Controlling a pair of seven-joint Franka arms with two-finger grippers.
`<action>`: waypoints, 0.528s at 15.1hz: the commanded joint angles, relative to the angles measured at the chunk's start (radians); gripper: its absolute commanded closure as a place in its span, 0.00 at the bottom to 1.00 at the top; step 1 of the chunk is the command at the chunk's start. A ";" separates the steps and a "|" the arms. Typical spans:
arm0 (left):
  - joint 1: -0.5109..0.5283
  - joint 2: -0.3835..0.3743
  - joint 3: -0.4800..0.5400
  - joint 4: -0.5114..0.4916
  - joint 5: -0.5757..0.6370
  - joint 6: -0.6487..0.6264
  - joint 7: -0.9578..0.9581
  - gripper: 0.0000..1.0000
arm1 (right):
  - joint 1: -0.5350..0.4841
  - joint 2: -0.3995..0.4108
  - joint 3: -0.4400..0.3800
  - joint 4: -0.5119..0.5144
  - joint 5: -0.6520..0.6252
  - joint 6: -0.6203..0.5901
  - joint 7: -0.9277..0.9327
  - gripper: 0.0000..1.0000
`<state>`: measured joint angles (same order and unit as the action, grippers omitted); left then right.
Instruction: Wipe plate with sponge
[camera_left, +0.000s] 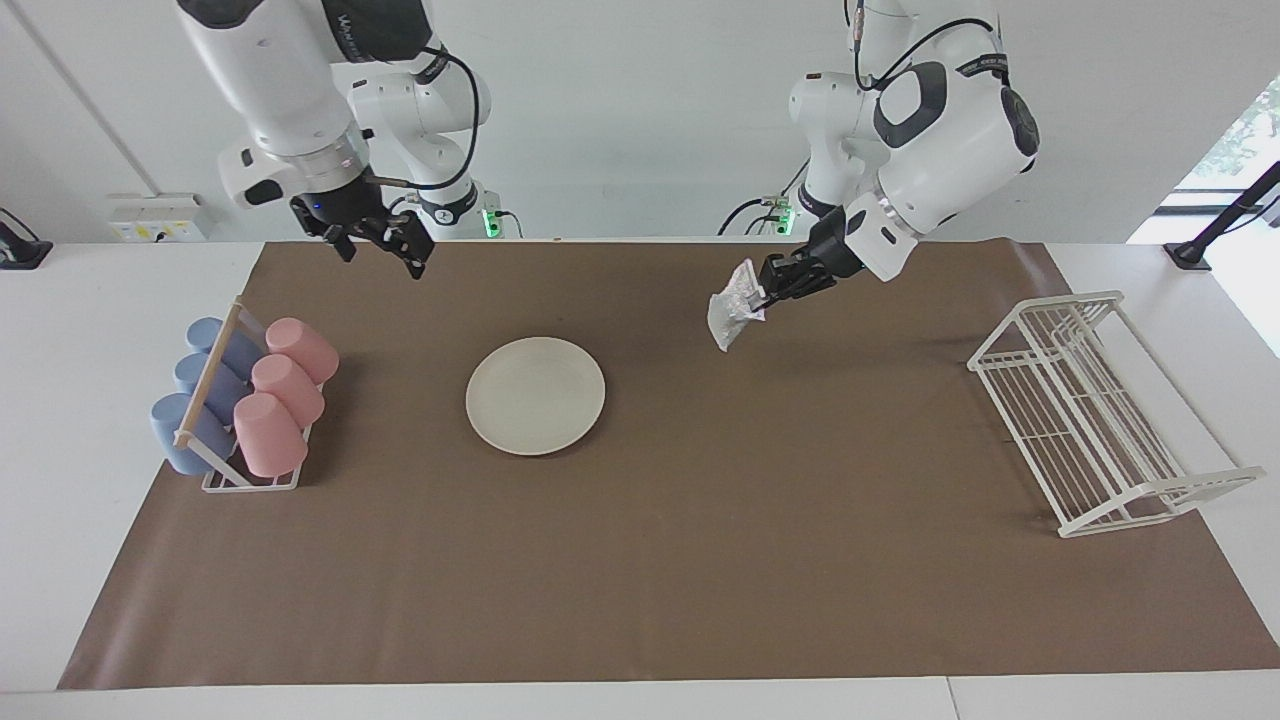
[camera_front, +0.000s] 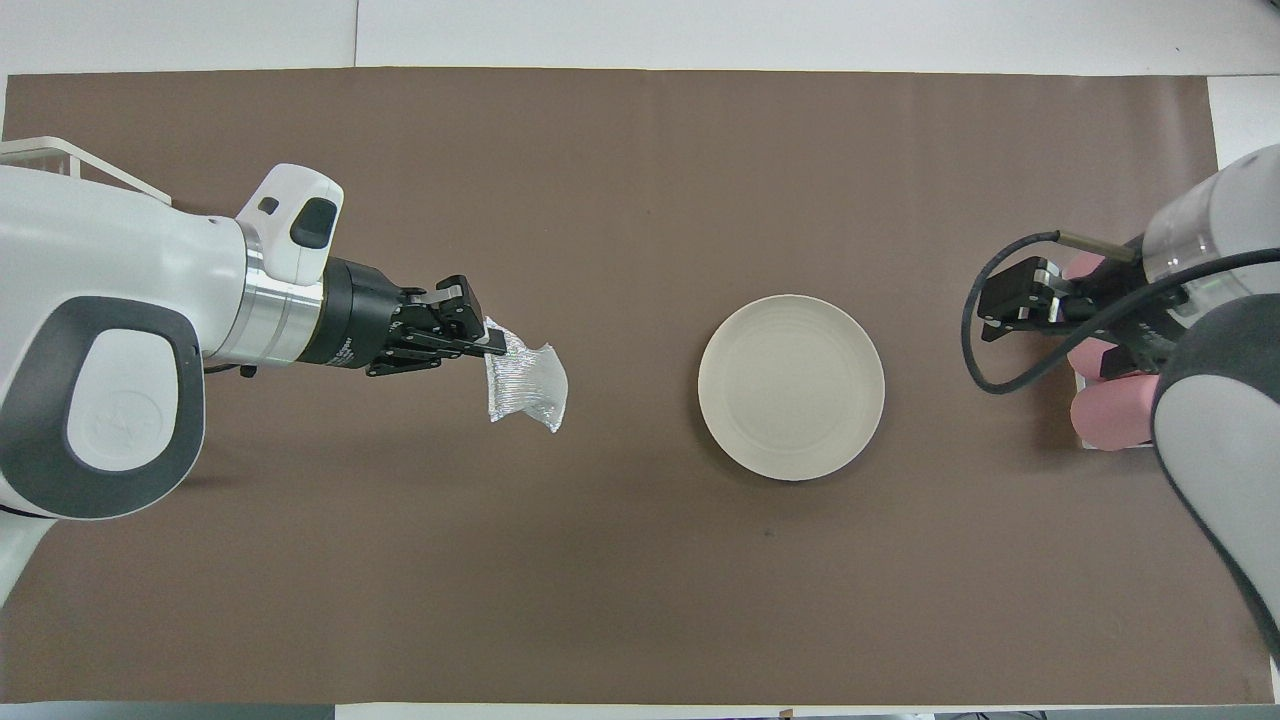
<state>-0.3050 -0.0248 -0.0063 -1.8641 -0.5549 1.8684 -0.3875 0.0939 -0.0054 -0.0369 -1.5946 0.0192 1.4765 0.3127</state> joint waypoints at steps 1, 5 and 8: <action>0.035 0.016 -0.008 0.077 0.194 -0.110 -0.031 1.00 | -0.098 -0.008 0.014 -0.004 -0.010 -0.001 -0.180 0.00; 0.032 0.025 -0.008 0.135 0.576 -0.190 -0.056 1.00 | -0.102 -0.004 0.015 0.002 -0.012 0.010 -0.192 0.00; 0.037 0.045 -0.006 0.174 0.775 -0.232 -0.057 1.00 | -0.094 -0.005 0.009 0.001 -0.012 0.008 -0.195 0.00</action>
<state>-0.2731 -0.0120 -0.0083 -1.7458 0.1025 1.6839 -0.4298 -0.0042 -0.0055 -0.0239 -1.5937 0.0192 1.4785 0.1321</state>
